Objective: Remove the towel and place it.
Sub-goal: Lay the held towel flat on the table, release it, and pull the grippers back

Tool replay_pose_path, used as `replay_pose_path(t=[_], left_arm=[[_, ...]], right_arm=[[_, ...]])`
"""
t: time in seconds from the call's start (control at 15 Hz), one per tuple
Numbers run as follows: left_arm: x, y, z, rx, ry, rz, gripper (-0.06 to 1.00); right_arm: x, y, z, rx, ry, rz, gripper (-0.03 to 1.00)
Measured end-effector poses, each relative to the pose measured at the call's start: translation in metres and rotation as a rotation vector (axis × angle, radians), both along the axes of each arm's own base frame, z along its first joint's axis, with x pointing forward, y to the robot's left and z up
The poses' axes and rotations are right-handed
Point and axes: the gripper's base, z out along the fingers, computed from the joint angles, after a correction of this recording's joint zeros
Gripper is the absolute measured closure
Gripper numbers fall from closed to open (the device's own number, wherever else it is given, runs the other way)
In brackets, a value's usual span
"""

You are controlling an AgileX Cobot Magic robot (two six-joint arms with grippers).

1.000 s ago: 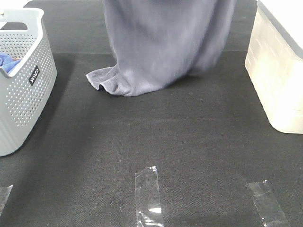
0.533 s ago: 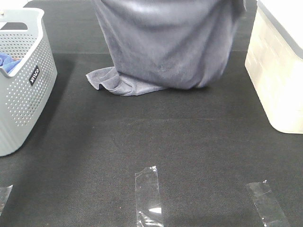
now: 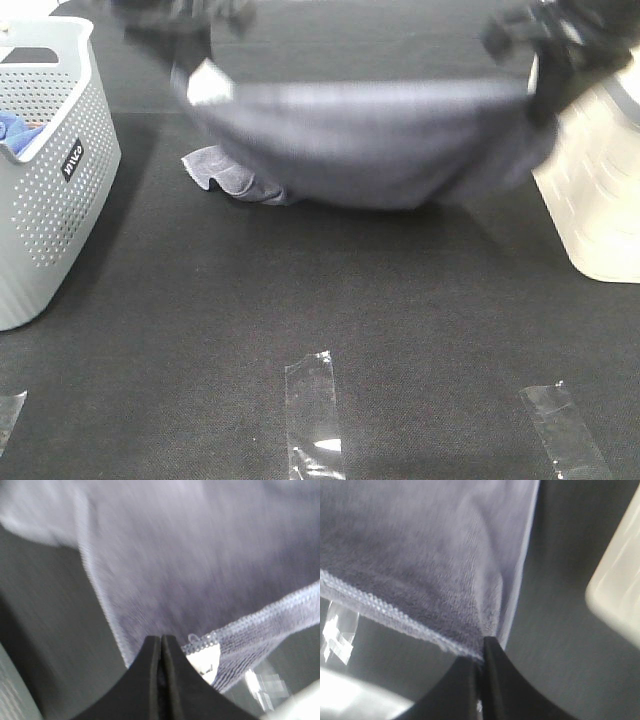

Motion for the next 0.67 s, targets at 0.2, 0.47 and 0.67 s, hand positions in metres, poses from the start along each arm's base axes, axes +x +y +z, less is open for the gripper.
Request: replay_pose_path(t=[0.2, 0.47, 0.67], left_arm=[[-0.050, -0.002, -0.015, 0.025, 0.110, 0.000, 0.94], [-0.124, -0.008, -0.037, 0.063, 0.233, -0.026, 0.94], [-0.171, -0.016, -0.045, 0.084, 0.288, -0.056, 0.94]], right_arm=[[-0.049, -0.009, -0.019, 0.053, 0.108, -0.013, 0.97], [-0.110, -0.020, -0.035, 0.138, 0.182, -0.035, 0.97], [-0.141, -0.026, -0.041, 0.183, 0.201, -0.044, 0.97]])
